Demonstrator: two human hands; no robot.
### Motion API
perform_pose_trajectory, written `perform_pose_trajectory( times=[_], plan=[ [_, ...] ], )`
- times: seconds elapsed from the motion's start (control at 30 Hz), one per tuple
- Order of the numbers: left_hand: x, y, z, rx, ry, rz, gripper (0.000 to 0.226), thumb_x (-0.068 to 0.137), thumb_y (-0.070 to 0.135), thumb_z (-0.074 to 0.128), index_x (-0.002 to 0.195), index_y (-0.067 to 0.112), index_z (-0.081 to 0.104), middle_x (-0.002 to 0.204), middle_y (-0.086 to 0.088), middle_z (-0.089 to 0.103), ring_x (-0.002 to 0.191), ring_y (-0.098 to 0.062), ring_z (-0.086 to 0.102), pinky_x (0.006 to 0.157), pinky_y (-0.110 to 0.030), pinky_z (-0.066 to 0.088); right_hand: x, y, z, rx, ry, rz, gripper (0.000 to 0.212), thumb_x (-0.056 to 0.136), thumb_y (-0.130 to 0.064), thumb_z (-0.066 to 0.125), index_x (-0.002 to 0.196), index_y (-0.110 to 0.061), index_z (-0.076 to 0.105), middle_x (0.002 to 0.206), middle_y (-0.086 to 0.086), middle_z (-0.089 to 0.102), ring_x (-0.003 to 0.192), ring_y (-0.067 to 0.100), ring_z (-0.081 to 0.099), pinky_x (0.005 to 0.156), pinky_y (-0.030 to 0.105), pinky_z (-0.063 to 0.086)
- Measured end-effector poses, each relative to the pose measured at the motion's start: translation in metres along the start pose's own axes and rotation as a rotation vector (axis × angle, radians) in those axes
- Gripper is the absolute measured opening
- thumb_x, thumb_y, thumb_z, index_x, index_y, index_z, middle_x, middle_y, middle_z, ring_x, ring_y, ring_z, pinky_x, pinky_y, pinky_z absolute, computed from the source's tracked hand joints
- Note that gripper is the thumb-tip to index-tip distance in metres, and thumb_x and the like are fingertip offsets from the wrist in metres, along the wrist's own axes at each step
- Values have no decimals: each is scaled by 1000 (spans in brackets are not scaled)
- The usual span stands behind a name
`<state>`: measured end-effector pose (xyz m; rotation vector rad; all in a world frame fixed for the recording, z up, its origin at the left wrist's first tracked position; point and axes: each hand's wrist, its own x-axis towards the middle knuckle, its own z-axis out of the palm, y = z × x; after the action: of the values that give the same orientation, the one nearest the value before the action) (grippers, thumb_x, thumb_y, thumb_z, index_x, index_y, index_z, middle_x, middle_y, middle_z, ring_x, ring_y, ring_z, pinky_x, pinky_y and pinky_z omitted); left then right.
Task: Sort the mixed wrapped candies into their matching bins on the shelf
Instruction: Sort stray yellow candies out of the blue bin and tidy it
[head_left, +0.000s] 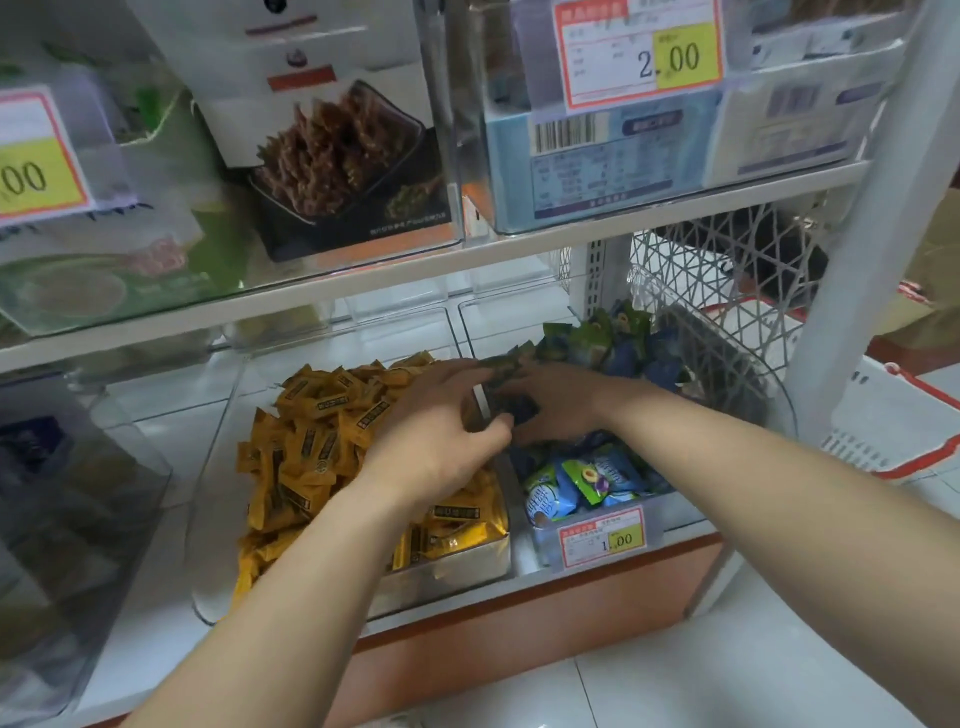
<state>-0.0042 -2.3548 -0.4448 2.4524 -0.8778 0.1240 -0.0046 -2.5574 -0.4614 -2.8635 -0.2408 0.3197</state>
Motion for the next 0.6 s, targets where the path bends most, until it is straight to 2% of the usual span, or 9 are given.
perform_pose_trajectory(
  times=[0.07,0.13,0.27,0.37,0.47,0.5,0.53,0.6],
  plan=[
    [1,-3,-2,-40,-8,-13,72,69,72,46,134,40,53,142,20,45,127,-4,42,94,-18,34,-3,9,8,-133,-9,-17,68,83,-62,60,144,-39,42,137,1,55,124,26,52,91,34,44],
    [2,-5,-2,-66,-8,-10,70,68,73,47,131,43,54,139,23,45,124,-2,43,87,-12,33,-15,24,9,-130,-33,-24,62,85,-56,63,141,-36,46,128,2,63,114,25,59,81,30,43],
    [3,-6,-3,-69,-8,-16,70,67,73,48,131,45,53,139,26,43,126,0,40,91,-20,35,-47,53,-5,-219,-119,51,35,88,-52,61,120,-38,62,119,-4,66,96,17,59,80,31,50],
    [3,-6,-2,-83,-15,-24,71,67,72,48,132,44,53,141,26,41,127,-2,41,93,-23,39,-58,50,-17,-243,-131,106,39,85,-58,62,117,-37,66,115,-9,65,100,17,62,81,33,54],
    [3,-4,-1,-108,-17,-32,69,67,69,52,131,43,54,140,25,41,125,-2,42,89,-20,37,-47,30,-24,-249,100,18,32,85,-53,59,94,-26,73,86,-6,69,80,16,65,69,34,55],
    [4,-3,0,-109,-15,-35,68,68,68,52,131,43,54,140,24,41,125,-1,42,88,-18,36,-38,22,-24,-191,174,-20,29,87,-48,59,89,-22,73,82,-3,68,77,16,64,68,36,55],
    [4,-2,0,-111,-12,-38,68,68,67,53,131,42,55,141,23,42,124,-1,41,87,-16,34,-29,14,-23,-104,204,-37,25,90,-42,59,90,-21,72,86,0,68,79,17,64,72,38,55],
    [3,-1,0,-122,-11,-45,67,68,65,54,131,42,55,140,23,42,121,1,40,84,-8,29,-6,2,-18,-4,167,-28,25,96,-33,56,111,-20,71,108,2,69,96,19,64,85,39,53]
  ],
)
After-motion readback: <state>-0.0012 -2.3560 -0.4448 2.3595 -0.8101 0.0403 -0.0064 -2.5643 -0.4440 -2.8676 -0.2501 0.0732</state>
